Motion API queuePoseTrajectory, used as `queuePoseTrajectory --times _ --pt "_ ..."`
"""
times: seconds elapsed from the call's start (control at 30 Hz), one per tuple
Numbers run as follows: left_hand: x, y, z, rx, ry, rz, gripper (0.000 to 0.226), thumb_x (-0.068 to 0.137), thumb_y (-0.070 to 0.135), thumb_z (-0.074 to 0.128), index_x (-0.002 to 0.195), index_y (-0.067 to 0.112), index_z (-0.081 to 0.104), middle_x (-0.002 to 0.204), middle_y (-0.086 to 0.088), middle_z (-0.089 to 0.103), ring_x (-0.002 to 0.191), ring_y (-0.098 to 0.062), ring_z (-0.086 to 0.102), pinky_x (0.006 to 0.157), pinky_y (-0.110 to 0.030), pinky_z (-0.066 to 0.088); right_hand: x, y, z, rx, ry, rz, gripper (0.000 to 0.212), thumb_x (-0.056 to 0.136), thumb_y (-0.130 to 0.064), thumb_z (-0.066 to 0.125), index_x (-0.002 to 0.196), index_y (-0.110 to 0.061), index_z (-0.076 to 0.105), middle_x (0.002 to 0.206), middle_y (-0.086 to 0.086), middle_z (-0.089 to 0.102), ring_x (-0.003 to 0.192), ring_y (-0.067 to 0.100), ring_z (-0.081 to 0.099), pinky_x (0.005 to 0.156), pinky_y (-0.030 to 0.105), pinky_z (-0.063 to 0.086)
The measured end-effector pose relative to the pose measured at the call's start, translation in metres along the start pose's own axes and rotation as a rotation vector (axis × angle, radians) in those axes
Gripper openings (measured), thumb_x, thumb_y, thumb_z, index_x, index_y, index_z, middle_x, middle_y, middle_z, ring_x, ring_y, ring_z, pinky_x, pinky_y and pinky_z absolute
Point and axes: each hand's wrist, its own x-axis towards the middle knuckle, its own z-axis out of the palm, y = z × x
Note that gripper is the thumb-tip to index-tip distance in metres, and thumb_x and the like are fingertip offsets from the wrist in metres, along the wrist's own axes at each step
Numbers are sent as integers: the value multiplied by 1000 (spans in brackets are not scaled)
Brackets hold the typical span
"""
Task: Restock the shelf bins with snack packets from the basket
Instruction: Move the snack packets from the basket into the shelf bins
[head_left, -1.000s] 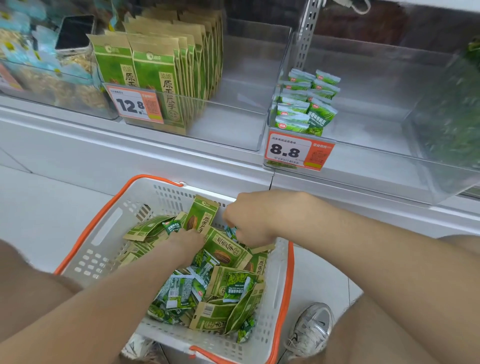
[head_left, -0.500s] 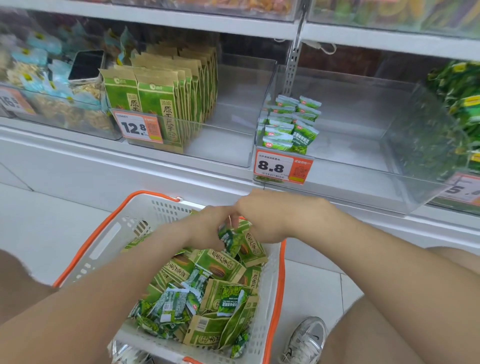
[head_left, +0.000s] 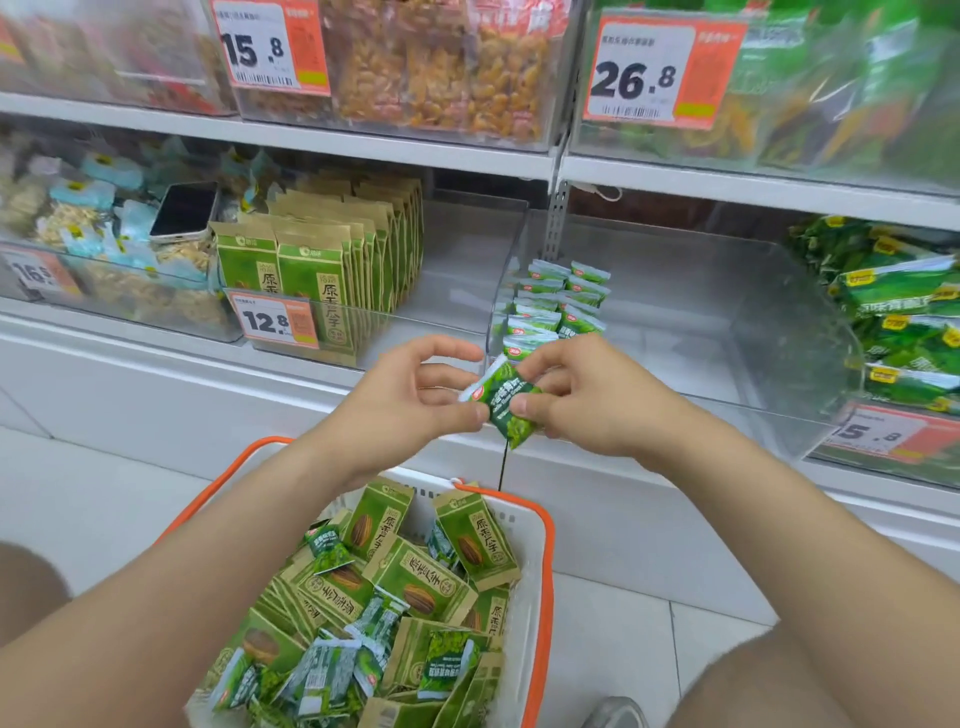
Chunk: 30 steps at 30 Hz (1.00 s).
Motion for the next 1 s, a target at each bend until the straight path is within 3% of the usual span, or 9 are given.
queuePoseTrajectory --times 0.17,0.27,0.4,0.5,0.57,0.7,0.87,0.93,1.0 --pt "7 1 13 -339 84 -27 20 96 -1 66 116 -2 69 101 -23 78 91 -31 77 81 -35 64 2 3 -2 155 28 39 23 92 -5 75 104 -15 57 80 3 72 72 16 67 83 44 60" --pt "11 5 17 -335 90 -20 16 99 0 63 113 1 71 100 -20 79 89 -26 78 79 -31 63 0 0 -4 177 -2 13 27 94 -9 74 116 -18 61 77 -2 74 72 16 73 80 41 61" --pt "15 16 25 -272 129 54 11 99 2 66 108 3 72 94 -17 80 85 -24 78 80 -38 65 0 -6 -13 253 -1 5 17 97 -20 73 112 -13 72 90 13 79 80 24 77 70 42 65" --pt "23 15 28 50 278 233 7 99 11 70 106 12 73 94 -6 78 82 -17 77 77 -29 62 10 -3 -27 284 144 -16 15 96 -19 75 106 -7 74 92 17 78 84 28 77 77 49 62" --pt "28 12 27 453 368 415 12 96 15 72 106 22 71 105 6 68 91 -6 68 83 -17 51 25 9 -42 348 309 -24 8 96 -16 74 102 -11 73 88 5 80 84 17 77 76 38 62" --pt "39 0 32 754 277 520 30 90 15 71 118 25 66 135 -1 47 125 -17 51 108 -43 43 65 48 -63 53 569 78 28 86 -39 79 92 -13 72 84 10 76 94 33 72 87 48 58" --pt "46 -2 38 753 142 355 33 98 32 62 131 32 61 165 -1 24 143 -26 41 115 -50 38 98 71 -61 -62 421 263 67 72 -42 94 123 -7 68 117 10 68 95 30 73 87 45 61" --pt "48 -2 39 762 139 355 30 99 37 58 128 31 62 164 0 24 141 -23 41 115 -49 38 107 72 -56 -114 341 290 64 71 -35 96 118 -3 66 116 13 68 83 29 76 81 45 64" --pt "50 -2 38 770 143 356 25 99 38 58 122 31 64 161 1 26 136 -20 45 113 -50 39 116 73 -51 -182 305 307 63 73 -31 95 119 0 65 109 14 68 97 33 73 87 47 62"
